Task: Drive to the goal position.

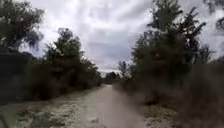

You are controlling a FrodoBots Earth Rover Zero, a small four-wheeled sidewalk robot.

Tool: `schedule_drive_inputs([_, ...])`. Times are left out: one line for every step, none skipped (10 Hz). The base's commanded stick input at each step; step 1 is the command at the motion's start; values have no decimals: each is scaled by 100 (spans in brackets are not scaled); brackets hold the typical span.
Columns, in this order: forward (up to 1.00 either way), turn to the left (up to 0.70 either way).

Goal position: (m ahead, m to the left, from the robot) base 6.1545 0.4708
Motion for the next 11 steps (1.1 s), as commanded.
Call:
schedule_drive_inputs([85,0])
schedule_drive_inputs([85,0])
schedule_drive_inputs([85,0])
schedule_drive_inputs([85,0])
schedule_drive_inputs([85,0])
schedule_drive_inputs([85,0])
schedule_drive_inputs([85,0])
schedule_drive_inputs([85,0])
schedule_drive_inputs([85,0])
schedule_drive_inputs([85,0])
schedule_drive_inputs([85,0])
